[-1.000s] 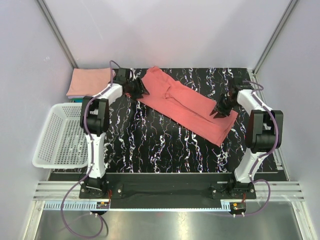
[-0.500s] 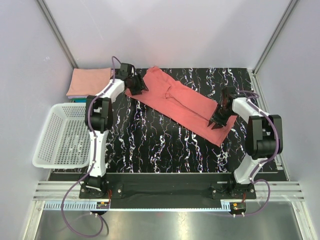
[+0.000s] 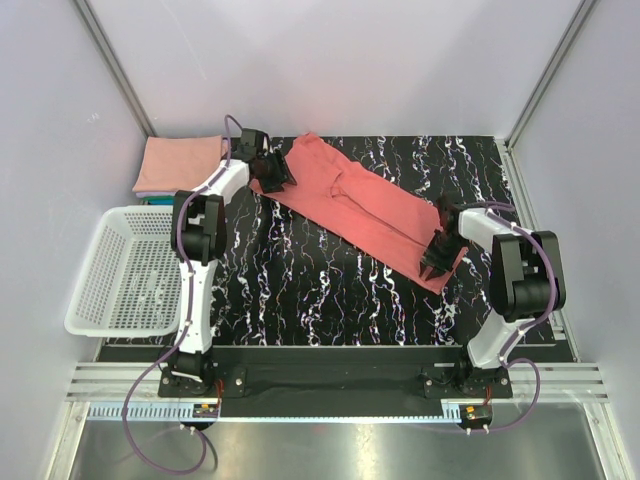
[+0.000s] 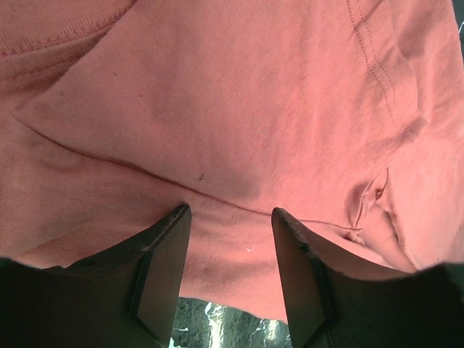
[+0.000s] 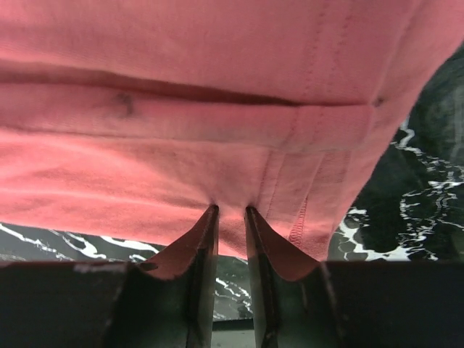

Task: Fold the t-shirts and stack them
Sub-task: Fold the tshirt

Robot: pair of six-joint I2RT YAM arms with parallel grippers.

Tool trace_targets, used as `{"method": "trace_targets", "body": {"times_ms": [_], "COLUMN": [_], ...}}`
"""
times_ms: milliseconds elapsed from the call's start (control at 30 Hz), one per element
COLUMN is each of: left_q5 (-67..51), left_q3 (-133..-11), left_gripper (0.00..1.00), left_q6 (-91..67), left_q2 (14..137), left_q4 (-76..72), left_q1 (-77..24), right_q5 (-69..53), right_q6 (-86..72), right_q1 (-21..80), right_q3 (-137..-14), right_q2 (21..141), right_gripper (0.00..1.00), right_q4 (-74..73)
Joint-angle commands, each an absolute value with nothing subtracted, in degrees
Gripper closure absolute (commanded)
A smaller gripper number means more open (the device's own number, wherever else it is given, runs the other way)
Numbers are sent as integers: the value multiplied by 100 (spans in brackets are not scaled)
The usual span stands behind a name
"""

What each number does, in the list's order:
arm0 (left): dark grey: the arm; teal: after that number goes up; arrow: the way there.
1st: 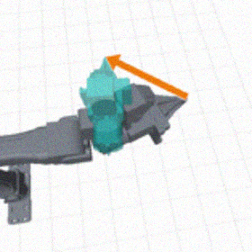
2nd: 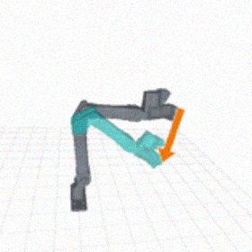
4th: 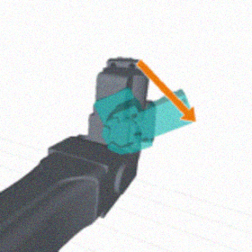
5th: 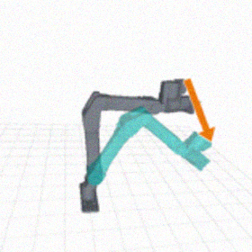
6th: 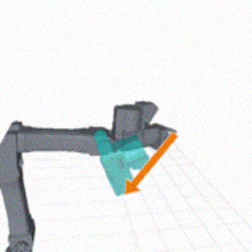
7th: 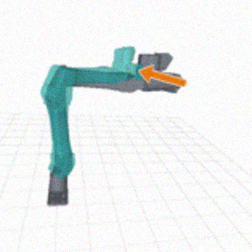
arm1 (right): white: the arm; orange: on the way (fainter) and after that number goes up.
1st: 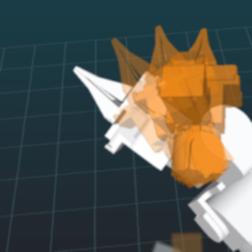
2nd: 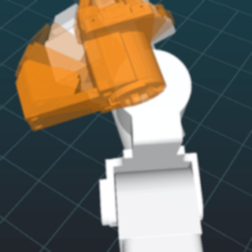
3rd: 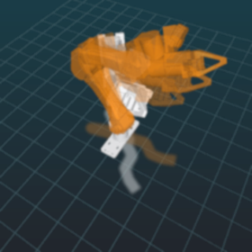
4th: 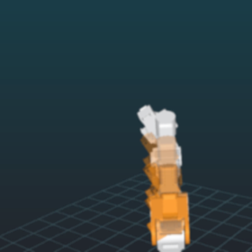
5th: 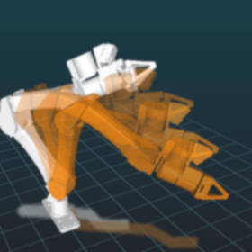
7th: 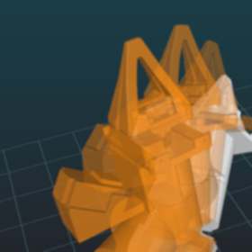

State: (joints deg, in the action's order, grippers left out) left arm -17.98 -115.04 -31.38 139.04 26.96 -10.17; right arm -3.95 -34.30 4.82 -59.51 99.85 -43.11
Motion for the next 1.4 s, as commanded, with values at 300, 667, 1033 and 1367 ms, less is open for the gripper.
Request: {"method": "trace_targets", "body": {"times_ms": [300,667,1033,1367], "left_q5": [-1670,-1662,-1248,-670], "left_q3": [-11944,-11814,-8703,-7075], "left_gripper": [43,43,41,42], "left_q6": [-2452,-2557,-2506,-2268], "left_q2": [14080,12641,9476,7612], "left_q4": [3103,3402,3445,3069], "left_q1": [-914,-1002,-1221,-3205], "right_q5": [571,9,-483,-28], "right_q6": [-3393,-3164,-3409,-4010], "right_q1": [466,475,641,589], "right_q3": [-5625,-5353,-4640,-6376], "right_q2": [9766,9325,8439,7470], "right_gripper": [72,67,66,49], "right_q4": [-4517,-4395,-4534,-5809]}}
